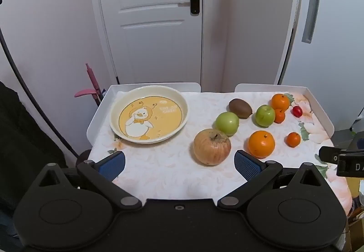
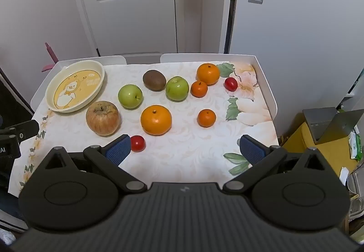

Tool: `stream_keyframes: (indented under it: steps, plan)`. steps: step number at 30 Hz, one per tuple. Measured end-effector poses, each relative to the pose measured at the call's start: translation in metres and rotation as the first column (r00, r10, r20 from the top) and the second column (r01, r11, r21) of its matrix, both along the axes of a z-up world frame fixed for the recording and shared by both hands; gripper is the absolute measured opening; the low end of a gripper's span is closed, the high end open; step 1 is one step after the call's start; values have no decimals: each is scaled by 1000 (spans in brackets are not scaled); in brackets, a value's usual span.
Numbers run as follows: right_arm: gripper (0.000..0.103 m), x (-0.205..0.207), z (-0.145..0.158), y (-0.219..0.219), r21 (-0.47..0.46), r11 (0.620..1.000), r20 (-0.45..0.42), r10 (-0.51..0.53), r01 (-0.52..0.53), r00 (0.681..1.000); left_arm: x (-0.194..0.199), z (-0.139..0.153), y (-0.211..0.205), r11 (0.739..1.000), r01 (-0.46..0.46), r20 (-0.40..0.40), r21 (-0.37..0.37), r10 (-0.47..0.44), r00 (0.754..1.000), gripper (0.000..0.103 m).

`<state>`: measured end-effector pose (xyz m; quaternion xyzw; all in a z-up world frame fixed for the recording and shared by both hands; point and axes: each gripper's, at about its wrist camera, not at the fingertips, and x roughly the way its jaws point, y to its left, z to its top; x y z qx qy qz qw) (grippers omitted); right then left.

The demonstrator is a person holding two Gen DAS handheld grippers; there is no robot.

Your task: Organize fruits

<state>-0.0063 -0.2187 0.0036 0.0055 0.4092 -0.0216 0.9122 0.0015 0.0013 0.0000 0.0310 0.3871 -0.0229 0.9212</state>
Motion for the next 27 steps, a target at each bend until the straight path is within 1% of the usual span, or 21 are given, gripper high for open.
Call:
stream_keyframes:
  steps: [4, 5, 9, 10, 15, 27]
  plan:
    - [103, -1, 0, 0, 0, 1000, -2, -1, 1, 1000, 6, -1, 4, 1000, -3, -14, -11, 3, 1000, 103]
    - [103, -1, 0, 0, 0, 1000, -2, -1, 1, 1000, 1, 5, -1, 1000, -10, 25, 18, 10, 1000, 103]
    - [103, 0, 1, 2, -1, 1000, -5, -1, 1, 1000, 2, 8, -4, 1000, -14, 25, 16, 14, 1000, 103]
    - [103, 0, 2, 3, -2, 1000, -5, -1, 1, 1000, 1, 2, 0, 1000, -13, 30, 7, 13, 999, 103]
    - [103, -1, 2, -4, 9, 1000, 5, -2, 2, 1000, 3, 2, 1, 1000, -18, 33, 8, 17, 999, 103]
    - [103, -2, -1, 2, 13, 1000, 6, 1, -1, 1000, -1, 2, 3, 1000, -20, 39, 7, 20, 999, 103]
